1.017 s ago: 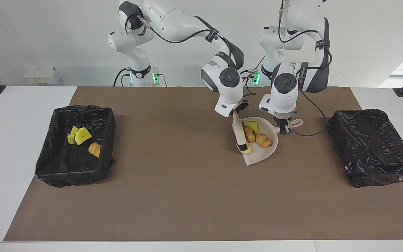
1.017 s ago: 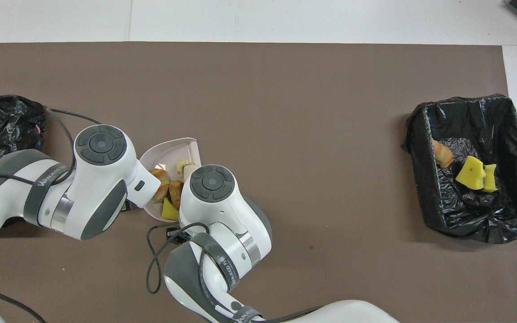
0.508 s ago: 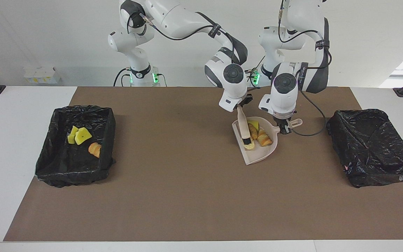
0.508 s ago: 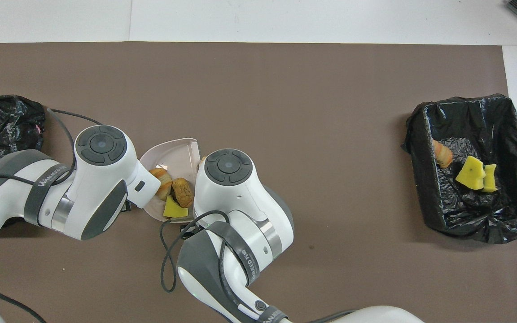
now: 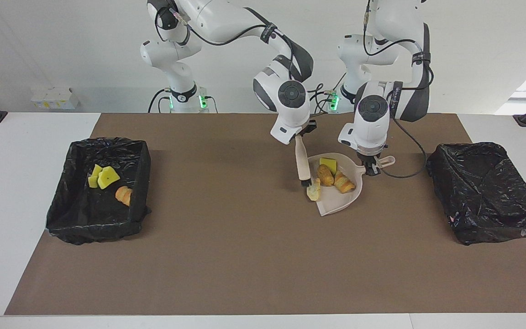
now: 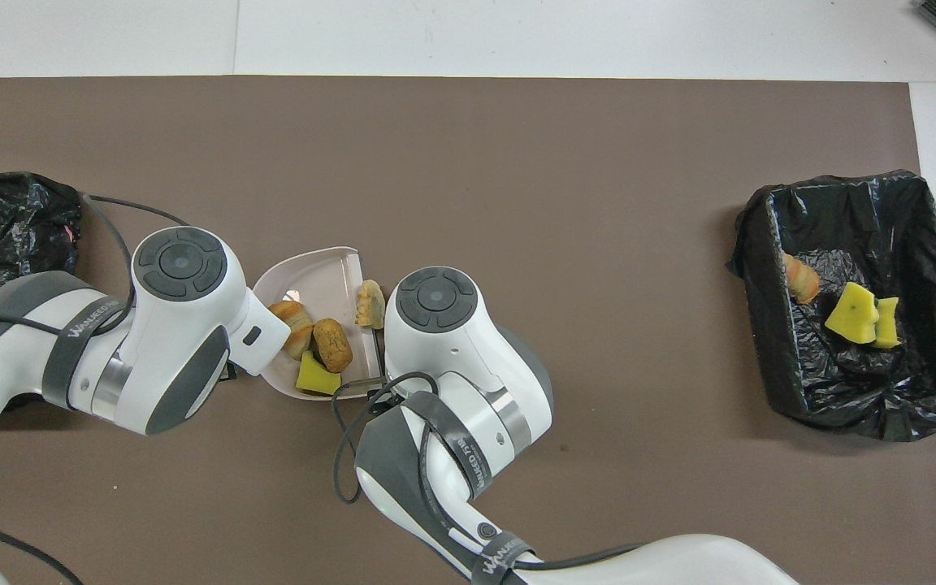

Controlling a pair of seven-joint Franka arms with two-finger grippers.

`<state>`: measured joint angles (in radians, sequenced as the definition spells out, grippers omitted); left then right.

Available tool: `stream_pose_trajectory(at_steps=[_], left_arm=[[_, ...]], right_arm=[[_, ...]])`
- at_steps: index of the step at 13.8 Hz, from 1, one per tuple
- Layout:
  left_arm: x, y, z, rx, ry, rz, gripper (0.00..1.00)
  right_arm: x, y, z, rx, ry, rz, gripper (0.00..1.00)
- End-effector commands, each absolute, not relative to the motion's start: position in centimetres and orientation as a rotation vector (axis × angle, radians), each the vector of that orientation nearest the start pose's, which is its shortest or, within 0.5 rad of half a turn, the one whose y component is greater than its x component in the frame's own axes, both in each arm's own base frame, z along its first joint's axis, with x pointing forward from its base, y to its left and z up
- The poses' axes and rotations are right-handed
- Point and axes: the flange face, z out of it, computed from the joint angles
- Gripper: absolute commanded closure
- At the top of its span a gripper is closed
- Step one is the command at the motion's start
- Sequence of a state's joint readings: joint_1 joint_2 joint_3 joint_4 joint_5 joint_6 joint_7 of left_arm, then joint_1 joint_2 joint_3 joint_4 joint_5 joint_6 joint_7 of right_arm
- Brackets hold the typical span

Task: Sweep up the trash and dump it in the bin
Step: 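Push the crumbs deeper into the dustpan with the brush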

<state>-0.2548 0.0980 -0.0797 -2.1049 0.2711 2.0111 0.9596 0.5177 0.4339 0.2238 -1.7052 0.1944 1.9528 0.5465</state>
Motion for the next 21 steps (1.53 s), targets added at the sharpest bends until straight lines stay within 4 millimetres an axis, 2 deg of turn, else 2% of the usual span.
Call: stream_pose_trajectory(at_steps=[1, 4, 6, 9, 11, 15, 17, 21], left_arm=[[50.6, -15.7, 36.0, -2.222, 1.969, 0.337, 1.0], [50.6, -15.7, 35.9, -2.223, 1.967, 0.336, 1.0], [50.6, -15.6, 35.9, -2.223, 1.968, 0.335, 1.0], [50.8, -15.2, 36.0, -2.22, 1.974, 0.335, 1.0], [50.9, -15.2, 36.0, -2.212, 1.983, 0.326, 1.0], [51.5, -14.3, 36.0, -2.197, 2.004, 0.298, 1.0], [51.8, -14.1, 36.1, -2.197, 2.002, 0.277, 1.0], [52.3, -13.5, 36.0, -2.207, 1.989, 0.252, 1.0]], right_arm=[[47.6, 44.7, 32.3, -2.992, -0.2, 0.373, 1.0], [45.9, 47.6, 32.9, -2.947, -0.242, 0.358, 1.0], [43.9, 50.4, 33.4, -2.868, -0.215, 0.363, 1.0], [42.0, 52.7, 34.3, -2.781, -0.127, 0.388, 1.0], [42.1, 52.2, 34.6, -2.8, -0.126, 0.404, 1.0], [44.7, 49.6, 33.7, -2.821, -0.068, 0.409, 1.0], [44.8, 48.2, 32.4, -2.871, -0.086, 0.4, 1.0], [44.9, 46.9, 32.1, -2.937, -0.102, 0.427, 1.0]])
